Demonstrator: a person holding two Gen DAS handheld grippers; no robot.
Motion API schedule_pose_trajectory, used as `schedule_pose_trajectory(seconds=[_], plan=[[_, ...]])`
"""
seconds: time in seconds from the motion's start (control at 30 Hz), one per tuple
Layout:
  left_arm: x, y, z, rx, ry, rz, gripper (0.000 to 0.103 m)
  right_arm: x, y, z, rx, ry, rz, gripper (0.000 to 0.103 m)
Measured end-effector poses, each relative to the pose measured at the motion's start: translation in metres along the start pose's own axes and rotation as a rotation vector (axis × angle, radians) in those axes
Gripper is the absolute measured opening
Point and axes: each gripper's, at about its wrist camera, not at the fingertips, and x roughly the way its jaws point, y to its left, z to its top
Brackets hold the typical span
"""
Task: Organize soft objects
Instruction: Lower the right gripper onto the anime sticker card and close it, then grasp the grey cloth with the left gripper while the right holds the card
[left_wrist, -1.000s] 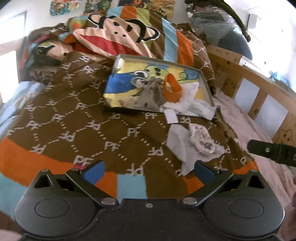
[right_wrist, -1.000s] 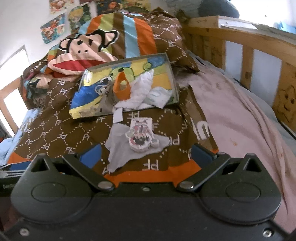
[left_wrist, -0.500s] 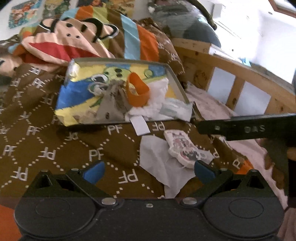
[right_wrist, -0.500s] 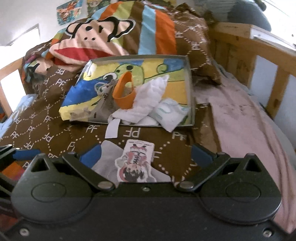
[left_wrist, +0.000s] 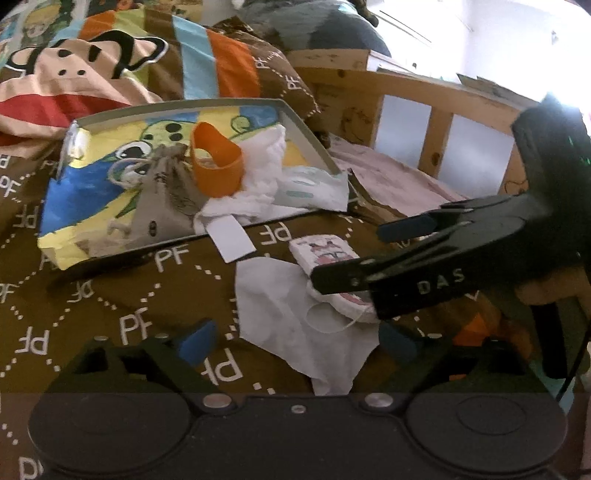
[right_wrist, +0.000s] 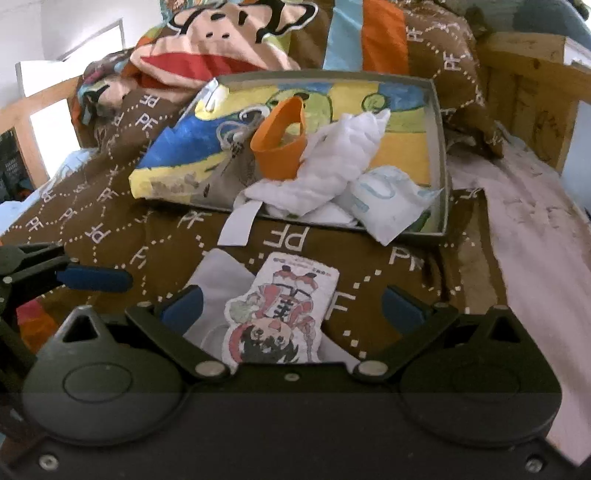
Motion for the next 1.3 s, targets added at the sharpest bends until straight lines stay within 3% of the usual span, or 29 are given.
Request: schedule_pose_trajectory(seconds=[0.13, 0.37, 0.5, 0.57, 0.7, 0.8, 0.97, 1.3], plan=[[0.012, 0.001, -0.001, -0.015, 0.025, -0.025, 0.084, 0.011, 0.0, -0.002, 0.004, 0.039, 0.025, 0.08], [0.027, 0.008, -0.002, -0.061, 0.048, -0.048, 0.068, 0.028, -0.004, -0.006, 0.029, 0.081, 0.039, 0.069], [0.032, 0.013, -0.001, -0.088, 0.056, -0.035, 0.052, 0.03, -0.004, -0.008, 0.036, 0.084, 0.049, 0.058], [0.033, 0.015, -0.001, -0.1, 0.06, -0.019, 0.044, 0.029, -0.005, -0.008, 0.045, 0.082, 0.052, 0.057], [0.032, 0.018, -0.001, -0.122, 0.058, 0.011, 0.017, 0.023, -0.006, -0.008, 0.057, 0.061, 0.057, 0.055], [0.03, 0.019, 0.0, -0.136, 0.053, 0.013, 0.006, 0.017, -0.009, -0.005, 0.074, 0.037, 0.065, 0.055], [0.024, 0.015, 0.001, -0.15, 0.03, 0.025, 0.001, 0.008, -0.012, -0.001, 0.083, -0.003, 0.057, 0.055], [-0.003, 0.011, 0.007, -0.196, -0.052, 0.057, 0.0, -0.015, -0.038, 0.01, 0.158, -0.112, 0.011, 0.055]])
